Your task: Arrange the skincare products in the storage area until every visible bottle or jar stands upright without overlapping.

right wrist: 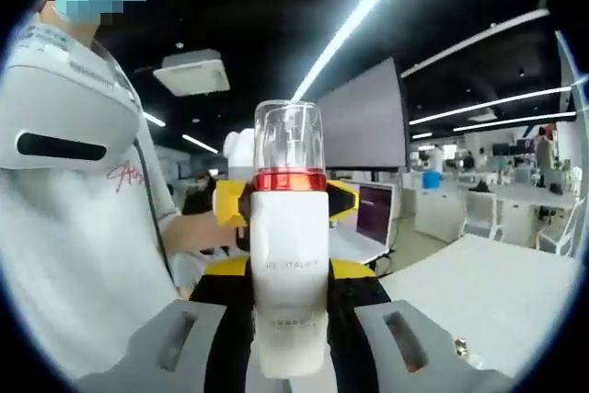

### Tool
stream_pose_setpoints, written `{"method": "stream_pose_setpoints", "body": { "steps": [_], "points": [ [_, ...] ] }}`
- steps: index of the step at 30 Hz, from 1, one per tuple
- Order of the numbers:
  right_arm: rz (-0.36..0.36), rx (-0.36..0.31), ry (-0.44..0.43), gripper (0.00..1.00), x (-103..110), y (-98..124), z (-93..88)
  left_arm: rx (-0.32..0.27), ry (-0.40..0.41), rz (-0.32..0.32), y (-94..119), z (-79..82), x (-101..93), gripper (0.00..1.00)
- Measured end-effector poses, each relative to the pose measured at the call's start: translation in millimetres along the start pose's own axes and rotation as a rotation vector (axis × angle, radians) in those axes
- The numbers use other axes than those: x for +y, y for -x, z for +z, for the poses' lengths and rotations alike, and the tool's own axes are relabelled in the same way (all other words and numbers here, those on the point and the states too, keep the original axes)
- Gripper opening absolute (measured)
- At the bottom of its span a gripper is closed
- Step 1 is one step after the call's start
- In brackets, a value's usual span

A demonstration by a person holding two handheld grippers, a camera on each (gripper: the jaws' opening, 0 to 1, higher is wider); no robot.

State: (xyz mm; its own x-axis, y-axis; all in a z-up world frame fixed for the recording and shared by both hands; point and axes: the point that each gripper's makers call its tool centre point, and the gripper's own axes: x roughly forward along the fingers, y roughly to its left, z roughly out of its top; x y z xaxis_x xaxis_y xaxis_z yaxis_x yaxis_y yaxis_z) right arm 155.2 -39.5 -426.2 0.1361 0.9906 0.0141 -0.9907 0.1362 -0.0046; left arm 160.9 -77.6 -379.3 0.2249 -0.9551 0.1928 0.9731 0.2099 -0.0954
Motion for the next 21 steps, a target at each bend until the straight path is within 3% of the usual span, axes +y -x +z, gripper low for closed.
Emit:
{"method": "stream_pose_setpoints", "body": {
  "steps": [3,5,7,10,13,15,18,21],
  "points": [
    [-0.063,0.001,0.023,0.29,-6,1,2.2,-0.011,-0.012,0.008,-2,1.4,3.2,0.28],
    [-0.138,0.012,0.03,0.29,-18,3,0.8,-0.026,-0.053,0.065,-3,3.2,12.2,0.29],
    [-0.216,0.046,0.064,0.28,-30,8,-4.1,-0.005,-0.076,0.143,-4,-1.7,22.1,0.3],
    [-0.326,0.076,0.065,0.28,-46,13,-10.7,-0.006,0.016,0.278,-5,-9.3,40.6,0.3],
    [-0.446,0.148,0.127,0.29,-60,16,-20.1,-0.008,0.019,0.405,-7,-15.9,54.3,0.31],
    [-0.516,0.188,0.138,0.29,-66,16,-28.5,-0.007,0.069,0.509,-7,-24.2,65.3,0.31],
    [-0.589,0.224,0.168,0.29,-72,15,-39.0,-0.033,0.135,0.632,-4,-35.0,79.5,0.3],
    [-0.663,0.293,0.253,0.29,-75,18,-50.3,-0.05,0.238,0.745,3,-52.3,90.6,0.29]
  ]
}}
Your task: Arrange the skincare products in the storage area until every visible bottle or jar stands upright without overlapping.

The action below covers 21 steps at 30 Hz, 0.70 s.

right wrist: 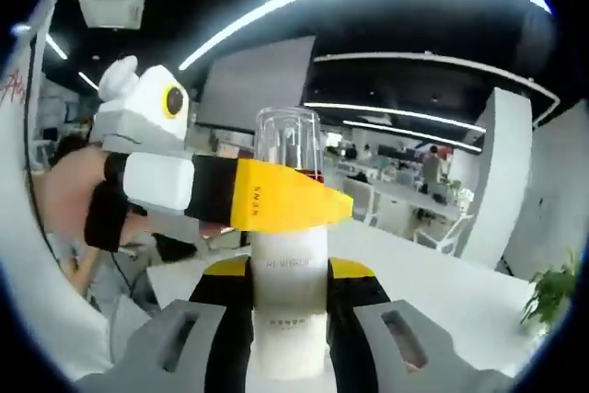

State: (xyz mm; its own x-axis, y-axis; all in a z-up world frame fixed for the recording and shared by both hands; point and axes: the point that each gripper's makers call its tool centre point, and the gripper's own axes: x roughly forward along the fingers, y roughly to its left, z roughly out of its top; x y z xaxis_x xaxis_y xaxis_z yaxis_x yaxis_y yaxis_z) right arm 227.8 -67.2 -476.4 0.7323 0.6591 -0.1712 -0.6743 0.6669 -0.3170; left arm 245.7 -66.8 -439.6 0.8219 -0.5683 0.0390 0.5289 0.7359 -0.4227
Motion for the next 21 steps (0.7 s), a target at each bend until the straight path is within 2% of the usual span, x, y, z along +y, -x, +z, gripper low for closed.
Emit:
{"method": "stream_pose_setpoints", "body": {
  "steps": [2,6,9,13,15,16,17,18,19,20,21],
  "points": [
    [-0.019,0.018,0.039,0.29,1,0,-5.8,0.023,0.023,0.043,-1,-9.9,6.3,0.3],
    [-0.046,0.05,0.052,0.29,2,2,-19.7,0.043,0.034,0.063,-2,-22.4,4.9,0.3],
    [-0.06,0.057,0.044,0.29,-2,3,-23.1,0.042,-0.02,0.031,-3,-24.2,0.0,0.29],
    [-0.03,0.042,-0.007,0.3,0,5,-20.2,0.064,0.012,-0.022,-4,-21.7,1.5,0.29],
    [0.019,0.023,-0.047,0.3,4,5,-16.2,0.084,0.006,-0.071,-4,-20.7,-1.5,0.29],
    [0.053,0.007,-0.062,0.3,6,6,-14.2,0.101,-0.034,-0.104,-4,-21.3,-4.9,0.29],
    [0.106,0.022,-0.05,0.3,10,7,-16.6,0.134,-0.097,-0.127,-2,-23.5,-7.4,0.29],
    [0.162,0.005,-0.087,0.31,14,9,-15.8,0.136,-0.118,-0.138,-2,-23.6,-9.2,0.29],
    [0.199,-0.015,-0.127,0.31,16,11,-14.9,0.155,-0.174,-0.183,0,-25.6,-14.2,0.29],
    [0.278,-0.044,-0.17,0.31,19,15,-15.2,0.169,-0.182,-0.198,1,-27.6,-15.4,0.29],
    [0.324,-0.059,-0.203,0.31,21,18,-15.5,0.195,-0.203,-0.242,3,-31.0,-19.5,0.29]
  ]
}}
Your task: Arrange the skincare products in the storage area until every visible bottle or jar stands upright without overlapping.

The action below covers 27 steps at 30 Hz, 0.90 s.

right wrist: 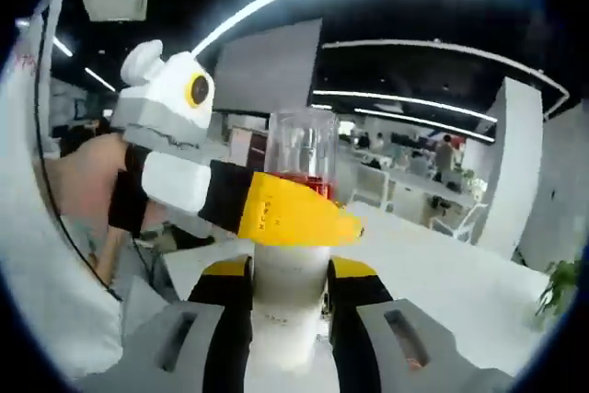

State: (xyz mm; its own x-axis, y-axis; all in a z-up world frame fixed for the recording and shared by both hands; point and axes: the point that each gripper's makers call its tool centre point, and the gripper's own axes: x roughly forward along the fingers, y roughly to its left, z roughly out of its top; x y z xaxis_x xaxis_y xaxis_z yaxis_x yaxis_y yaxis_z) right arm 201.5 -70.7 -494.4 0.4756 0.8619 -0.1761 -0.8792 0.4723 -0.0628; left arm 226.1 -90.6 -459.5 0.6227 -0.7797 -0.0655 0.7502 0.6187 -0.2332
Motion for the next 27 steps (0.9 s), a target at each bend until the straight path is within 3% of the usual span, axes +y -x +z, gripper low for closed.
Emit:
{"method": "stream_pose_setpoints", "body": {
  "steps": [1,3,6,10,14,18,27],
  "points": [
    [0.073,-0.027,-0.025,0.32,4,4,-0.9,0.007,-0.009,-0.028,0,-0.7,-3.5,0.29],
    [0.145,-0.038,-0.101,0.31,7,11,-2.5,0.049,-0.028,-0.108,1,-6.0,-13.2,0.29],
    [0.218,-0.074,-0.08,0.31,8,15,0.1,0.035,-0.053,-0.198,-2,-2.9,-27.8,0.29],
    [0.316,-0.107,-0.076,0.31,11,19,3.7,0.026,-0.148,-0.307,-4,2.0,-45.6,0.29],
    [0.442,-0.11,-0.011,0.29,18,25,-2.6,0.068,-0.246,-0.44,-5,-7.0,-63.1,0.29],
    [0.422,-0.07,0.044,0.29,12,21,-22.4,0.142,-0.317,-0.464,-17,-27.3,-60.3,0.29],
    [0.384,-0.027,0.032,0.28,-13,20,-58.2,0.194,-0.275,-0.492,-48,-57.5,-47.8,0.29]
  ]
}}
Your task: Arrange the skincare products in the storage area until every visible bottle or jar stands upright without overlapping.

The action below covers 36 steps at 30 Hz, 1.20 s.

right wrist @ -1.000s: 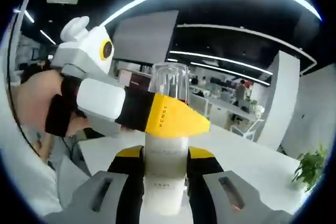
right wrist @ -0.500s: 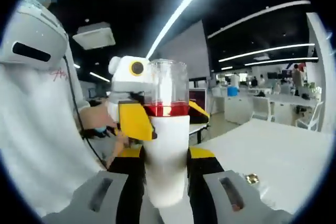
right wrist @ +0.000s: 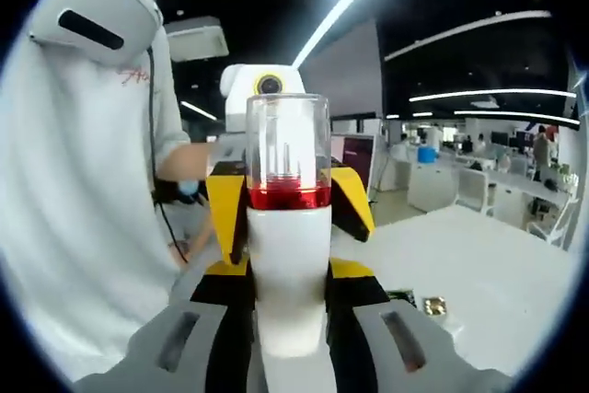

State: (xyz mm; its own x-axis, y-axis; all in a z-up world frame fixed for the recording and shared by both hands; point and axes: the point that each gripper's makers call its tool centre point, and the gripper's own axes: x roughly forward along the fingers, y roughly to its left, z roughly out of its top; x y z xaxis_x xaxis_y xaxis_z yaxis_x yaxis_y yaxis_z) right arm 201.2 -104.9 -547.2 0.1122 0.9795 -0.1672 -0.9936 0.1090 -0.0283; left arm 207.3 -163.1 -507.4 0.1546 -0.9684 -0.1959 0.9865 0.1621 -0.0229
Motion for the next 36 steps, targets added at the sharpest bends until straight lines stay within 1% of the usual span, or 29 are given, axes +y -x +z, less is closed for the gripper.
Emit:
{"method": "stream_pose_setpoints", "body": {
  "steps": [3,4,8,11,13,15,17,20,22,23,27,30,31,32,34,35,36],
  "points": [
    [-0.003,0.015,-0.009,0.28,-8,2,-15.0,0.02,0.015,0.001,-10,-13.4,7.4,0.29],
    [-0.002,0.023,-0.011,0.28,-11,2,-22.6,0.033,0.032,0.003,-14,-20.7,10.7,0.29],
    [0.017,0.054,-0.025,0.28,-19,4,-48.7,0.044,0.082,0.009,-26,-41.0,18.4,0.29],
    [0.017,0.1,-0.032,0.28,-26,5,-69.9,0.071,0.091,0.015,-36,-55.4,24.6,0.29],
    [0.019,0.113,-0.035,0.28,-30,5,-78.1,0.083,0.09,0.012,-41,-63.9,29.3,0.29],
    [0.016,0.122,-0.055,0.28,-35,7,-88.2,0.09,0.11,0.011,-45,-73.0,36.0,0.29],
    [0.011,0.128,-0.06,0.28,-39,8,-95.9,0.098,0.114,0.01,-48,-81.0,38.6,0.29],
    [-0.004,0.166,-0.047,0.28,-47,8,-114.9,0.13,0.116,0.008,-52,-95.8,41.3,0.29],
    [-0.003,0.183,-0.052,0.28,-50,8,-126.7,0.149,0.126,0.004,-46,-94.0,34.7,0.29],
    [-0.004,0.188,-0.054,0.28,-51,8,-131.0,0.154,0.128,0.001,-46,-96.7,34.7,0.29],
    [-0.02,0.199,-0.078,0.28,-60,8,-151.3,0.171,0.149,-0.014,-49,-111.8,39.9,0.29],
    [-0.033,0.223,-0.074,0.28,-68,8,-165.8,0.186,0.156,-0.019,-52,-123.8,43.2,0.29],
    [-0.037,0.232,-0.074,0.29,-71,8,-170.1,0.193,0.157,-0.018,-48,-118.2,38.6,0.29],
    [-0.039,0.237,-0.071,0.29,-73,8,-173.7,0.2,0.16,-0.02,-36,-98.8,25.4,0.29],
    [-0.042,0.245,-0.063,0.28,-79,8,-183.1,0.206,0.164,-0.021,-32,-94.9,21.7,0.3],
    [-0.04,0.248,-0.064,0.28,-81,8,-185.6,0.213,0.174,-0.022,-56,-126.4,43.0,0.3],
    [-0.037,0.254,-0.061,0.28,-82,8,-187.9,0.215,0.176,-0.023,-84,-162.8,69.3,0.3]
  ]
}}
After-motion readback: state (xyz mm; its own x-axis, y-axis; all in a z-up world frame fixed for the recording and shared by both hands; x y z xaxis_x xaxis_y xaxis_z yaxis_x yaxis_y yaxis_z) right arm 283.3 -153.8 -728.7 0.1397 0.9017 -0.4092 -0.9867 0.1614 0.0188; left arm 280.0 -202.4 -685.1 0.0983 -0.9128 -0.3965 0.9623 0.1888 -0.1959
